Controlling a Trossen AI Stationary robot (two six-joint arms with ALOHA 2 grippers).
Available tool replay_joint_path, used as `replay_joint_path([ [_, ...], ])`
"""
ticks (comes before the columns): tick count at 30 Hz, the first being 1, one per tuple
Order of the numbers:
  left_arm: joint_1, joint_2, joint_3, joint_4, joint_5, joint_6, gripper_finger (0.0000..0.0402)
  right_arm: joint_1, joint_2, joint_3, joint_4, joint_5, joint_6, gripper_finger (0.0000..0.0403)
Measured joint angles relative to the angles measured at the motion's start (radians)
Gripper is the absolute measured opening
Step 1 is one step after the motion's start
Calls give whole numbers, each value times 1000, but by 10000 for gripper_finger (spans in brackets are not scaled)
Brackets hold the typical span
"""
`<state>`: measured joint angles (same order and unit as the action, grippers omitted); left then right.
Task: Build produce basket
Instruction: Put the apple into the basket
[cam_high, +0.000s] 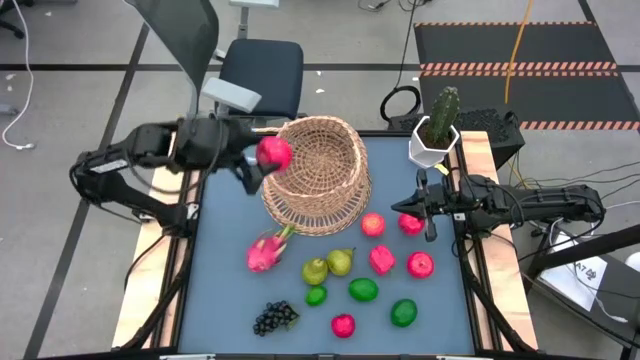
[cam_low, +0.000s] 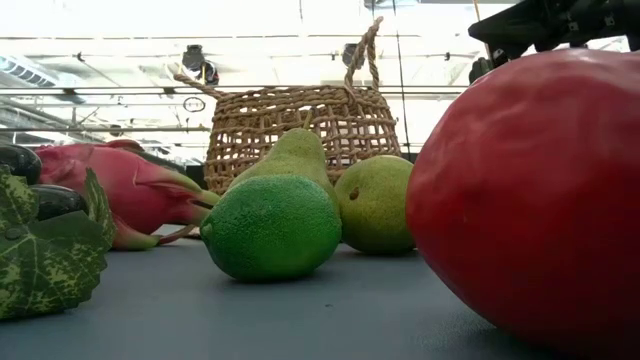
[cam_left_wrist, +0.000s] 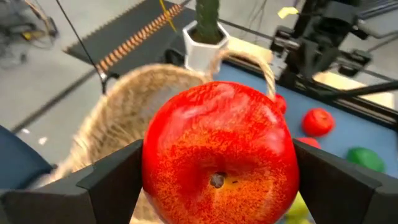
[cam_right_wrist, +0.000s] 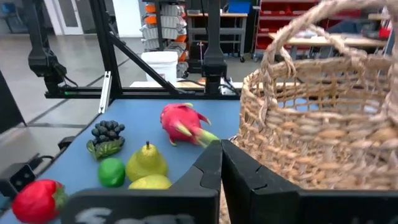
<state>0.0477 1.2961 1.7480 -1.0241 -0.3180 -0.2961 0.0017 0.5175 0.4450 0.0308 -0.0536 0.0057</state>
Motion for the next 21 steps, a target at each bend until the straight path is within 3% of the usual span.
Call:
replay_joint_path([
  [11,227,256,248,-113,97,207,367,-1,0,0,22,4,-74,0],
  [21,293,463,287,-117,118,305,367,-1,0,0,21,4,-71,0],
])
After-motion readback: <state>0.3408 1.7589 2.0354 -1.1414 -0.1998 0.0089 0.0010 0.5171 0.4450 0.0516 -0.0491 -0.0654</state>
